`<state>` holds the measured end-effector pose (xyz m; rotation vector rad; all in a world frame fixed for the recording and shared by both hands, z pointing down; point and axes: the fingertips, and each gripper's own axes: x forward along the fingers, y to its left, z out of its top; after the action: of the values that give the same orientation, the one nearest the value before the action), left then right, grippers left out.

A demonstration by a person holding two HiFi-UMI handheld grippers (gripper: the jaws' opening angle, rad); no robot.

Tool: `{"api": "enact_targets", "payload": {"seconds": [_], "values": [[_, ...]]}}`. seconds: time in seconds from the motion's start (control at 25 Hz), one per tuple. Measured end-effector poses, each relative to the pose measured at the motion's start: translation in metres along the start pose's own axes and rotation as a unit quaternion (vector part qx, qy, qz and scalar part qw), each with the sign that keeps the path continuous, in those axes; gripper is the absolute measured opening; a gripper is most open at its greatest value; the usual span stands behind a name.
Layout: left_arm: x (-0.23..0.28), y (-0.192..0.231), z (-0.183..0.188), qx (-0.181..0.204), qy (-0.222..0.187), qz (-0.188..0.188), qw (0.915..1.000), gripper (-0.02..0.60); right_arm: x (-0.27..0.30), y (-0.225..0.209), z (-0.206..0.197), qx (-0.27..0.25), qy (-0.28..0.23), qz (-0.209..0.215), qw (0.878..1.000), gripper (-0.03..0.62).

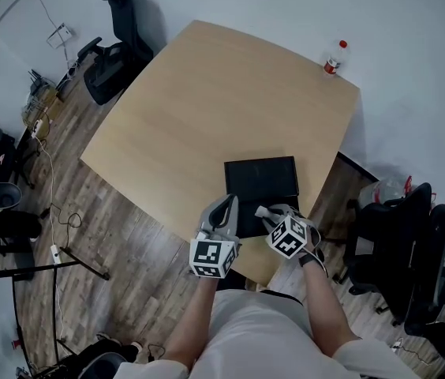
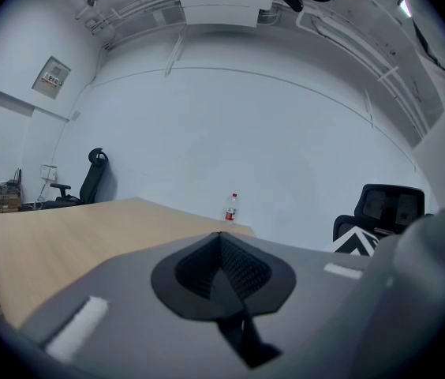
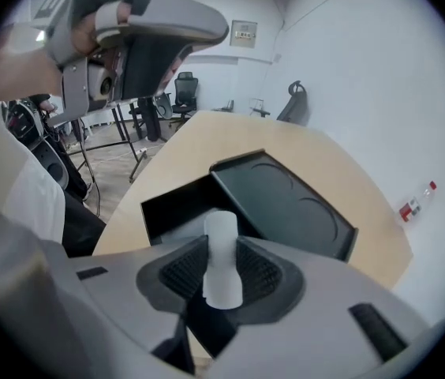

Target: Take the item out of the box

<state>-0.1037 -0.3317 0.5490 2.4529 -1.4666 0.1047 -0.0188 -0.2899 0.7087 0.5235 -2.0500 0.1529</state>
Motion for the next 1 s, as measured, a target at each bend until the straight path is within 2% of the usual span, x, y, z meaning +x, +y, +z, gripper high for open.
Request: {"api": "enact_targets", "payload": {"seconds": [0.28,0.52,0.72,1.0], "values": [[-0.013,-0.005,0.001,0.008,-0.006,0.010,0.9999,0.008,-0.039,-0.009,0.014,0.017,-0.055,-0.047,0.997,0.117],[-0.023,-0.013,0.009,0.027,-0.008,0.017,0.9995,0.008,-0.080,-0.020,0.033,0.042,-0.116,-0.093,0.988,0.115],[-0.029,-0.030,0.017,0.050,-0.015,0.016,0.9985,0.008,-0.112,-0.026,0.040,0.073,-0.170,-0.129,0.974,0.115],[-0.041,-0.048,0.033,0.070,-0.033,0.022,0.9968,0.008,-0.162,-0.031,0.051,0.115,-0.250,-0.169,0.946,0.114]]}}
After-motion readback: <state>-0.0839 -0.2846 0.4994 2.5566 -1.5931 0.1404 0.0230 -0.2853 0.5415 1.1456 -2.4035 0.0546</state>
